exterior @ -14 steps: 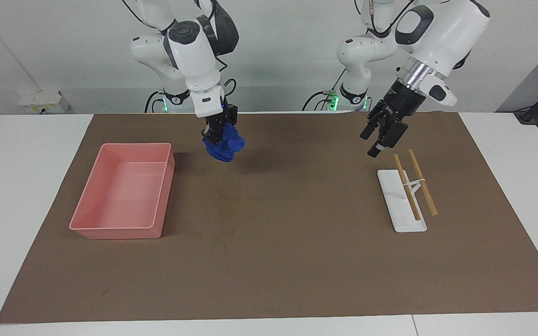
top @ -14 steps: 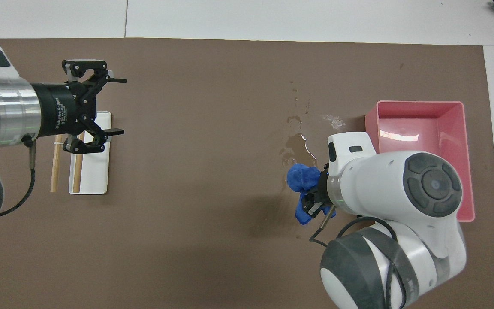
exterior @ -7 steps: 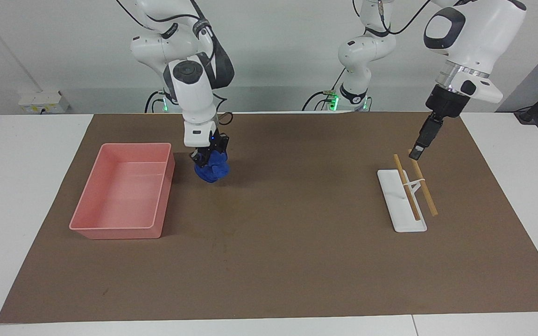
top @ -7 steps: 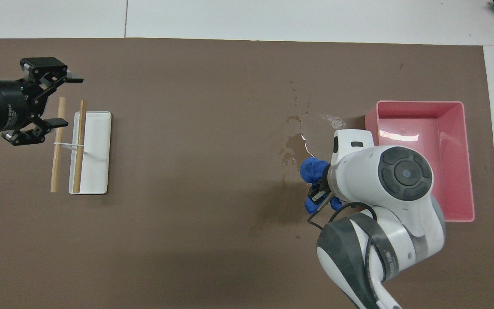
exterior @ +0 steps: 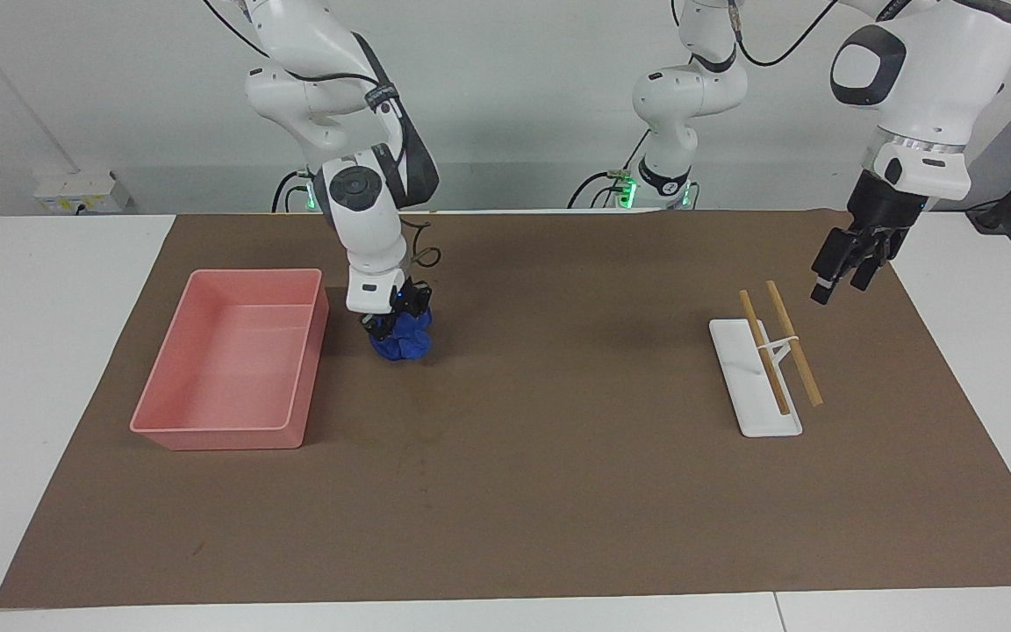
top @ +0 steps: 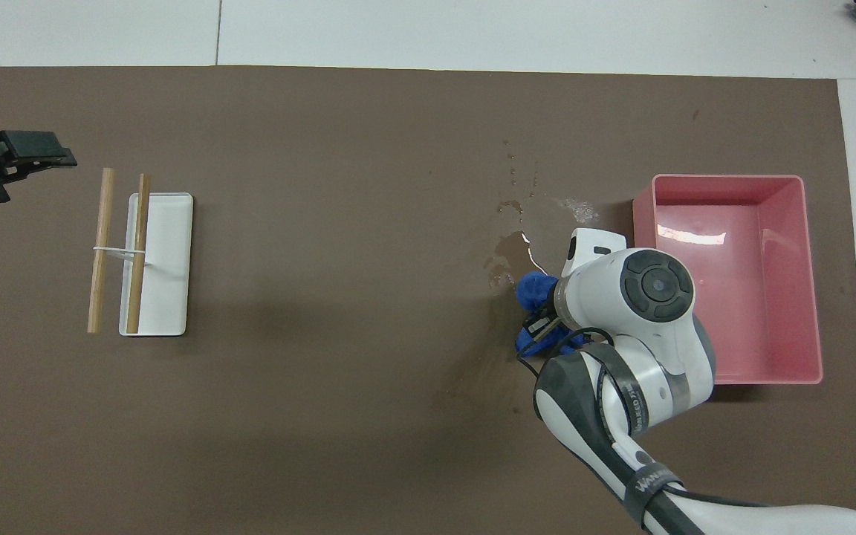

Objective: Wipe water with towel using both arms
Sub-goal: 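Drag the towel across the water spill with the right gripper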

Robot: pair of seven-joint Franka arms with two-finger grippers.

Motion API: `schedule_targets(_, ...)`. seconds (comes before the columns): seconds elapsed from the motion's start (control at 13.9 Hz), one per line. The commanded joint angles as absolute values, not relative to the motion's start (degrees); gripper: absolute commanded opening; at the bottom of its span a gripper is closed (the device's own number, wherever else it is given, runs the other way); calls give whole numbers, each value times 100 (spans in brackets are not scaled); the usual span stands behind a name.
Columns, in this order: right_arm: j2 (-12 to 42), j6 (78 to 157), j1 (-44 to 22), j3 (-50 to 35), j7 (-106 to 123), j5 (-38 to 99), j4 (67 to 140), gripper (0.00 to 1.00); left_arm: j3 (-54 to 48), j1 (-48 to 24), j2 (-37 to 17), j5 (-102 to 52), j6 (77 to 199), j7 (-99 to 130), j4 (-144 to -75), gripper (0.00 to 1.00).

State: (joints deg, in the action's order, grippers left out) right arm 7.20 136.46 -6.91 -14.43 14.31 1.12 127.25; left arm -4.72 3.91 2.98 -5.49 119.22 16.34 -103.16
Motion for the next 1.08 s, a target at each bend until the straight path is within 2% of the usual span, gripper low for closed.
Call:
schedule_targets(0.0, 896, 13947, -633, -1485, 1257, 0, 12788, 0, -229, -17, -78, -229, 10973, 908, -9529, 100)
schedule_targets(0.29, 1168, 14492, -598, -1494, 1248, 0, 12920, 0, -237, -210, -298, 122, 9129, 90, -8712, 100)
schedule_targets(0.43, 1353, 14799, -580, -1494, 1187, 0, 12911, 0, -290, -176, -203, 79, 8291, -175, -8482, 100)
schedule_targets(0.58, 1476, 15037, -571, -1485, 1187, 0, 12867, 0, -308, -167, -10, 62, 8104, -176, -8490, 100)
schedule_targets(0.79, 1704, 15274, -554, -1485, 1187, 9, 12727, 0, -308, -211, 237, 62, 8200, -114, -8937, 100)
schedule_targets(1.01, 1924, 15757, -554, -1485, 1195, 9, 12577, 0, -308, -176, 237, 62, 8226, -79, -8895, 100)
